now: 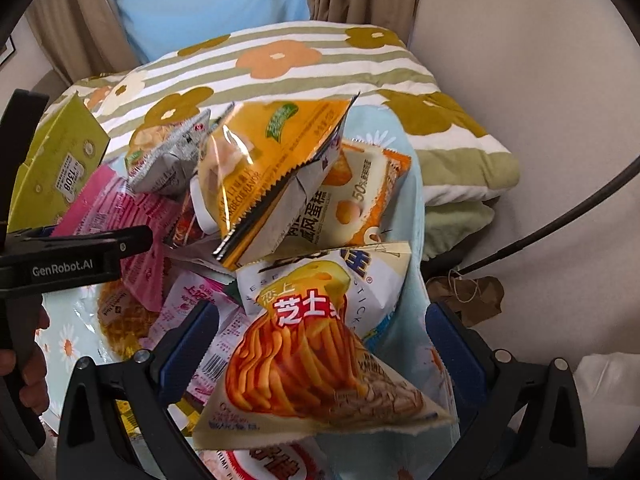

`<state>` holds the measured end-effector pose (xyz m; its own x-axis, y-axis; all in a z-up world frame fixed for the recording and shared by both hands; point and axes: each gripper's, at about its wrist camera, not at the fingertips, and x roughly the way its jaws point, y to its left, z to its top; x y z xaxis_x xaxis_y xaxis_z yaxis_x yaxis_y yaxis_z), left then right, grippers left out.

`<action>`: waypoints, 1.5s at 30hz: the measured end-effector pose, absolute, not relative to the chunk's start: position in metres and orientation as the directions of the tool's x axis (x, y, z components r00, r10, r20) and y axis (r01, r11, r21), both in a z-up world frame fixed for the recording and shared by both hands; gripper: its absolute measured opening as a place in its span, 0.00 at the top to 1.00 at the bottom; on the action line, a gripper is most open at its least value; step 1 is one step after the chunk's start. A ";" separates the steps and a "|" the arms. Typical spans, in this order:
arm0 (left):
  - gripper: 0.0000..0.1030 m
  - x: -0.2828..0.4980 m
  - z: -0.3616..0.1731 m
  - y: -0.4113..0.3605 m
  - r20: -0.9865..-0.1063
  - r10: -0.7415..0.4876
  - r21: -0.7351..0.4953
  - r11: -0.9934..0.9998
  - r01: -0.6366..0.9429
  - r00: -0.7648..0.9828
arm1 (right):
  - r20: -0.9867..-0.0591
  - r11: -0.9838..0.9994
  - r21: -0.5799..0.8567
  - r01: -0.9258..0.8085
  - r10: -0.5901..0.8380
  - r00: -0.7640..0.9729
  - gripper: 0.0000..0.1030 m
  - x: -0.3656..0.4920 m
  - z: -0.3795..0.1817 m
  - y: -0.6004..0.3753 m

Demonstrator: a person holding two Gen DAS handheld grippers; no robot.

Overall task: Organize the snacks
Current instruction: 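Reach both tools toward the snack pile, left to pink bag, right to cheese-stick bag, then grasp the pink wafer bag with left tool while right grasps orange cheese-stick bag, then carry the pink bag into the box and release it with the left tool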

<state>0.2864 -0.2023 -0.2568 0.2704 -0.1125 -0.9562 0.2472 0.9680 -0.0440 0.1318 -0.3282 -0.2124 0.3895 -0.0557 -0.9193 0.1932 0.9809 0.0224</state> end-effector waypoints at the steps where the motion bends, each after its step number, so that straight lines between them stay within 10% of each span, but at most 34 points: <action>1: 0.01 0.287 -0.259 -0.203 -0.957 -0.111 -0.044 0.969 0.245 0.267 | -0.921 0.981 0.026 0.192 -0.051 0.387 0.00 0.132 -0.214 -0.329; 6: 0.30 0.291 -0.268 -0.202 -0.964 -0.124 -0.068 0.969 0.236 0.235 | -0.927 0.980 0.037 0.195 -0.040 0.374 0.00 0.137 -0.222 -0.332; 12: 0.38 0.292 -0.268 -0.198 -0.961 -0.147 -0.092 0.969 0.230 0.235 | -0.929 0.977 0.061 0.202 -0.019 0.370 0.00 0.137 -0.224 -0.337; 29: 0.40 0.270 -0.235 -0.174 -0.955 -0.125 -0.064 0.973 0.223 0.270 | -0.931 0.971 0.095 0.220 0.009 0.364 0.44 0.132 -0.226 -0.335; 45: 0.40 0.232 -0.160 -0.123 -0.874 -0.310 -0.201 0.932 0.302 0.375 | -0.892 0.956 0.041 0.289 -0.095 0.442 0.45 0.088 -0.156 -0.288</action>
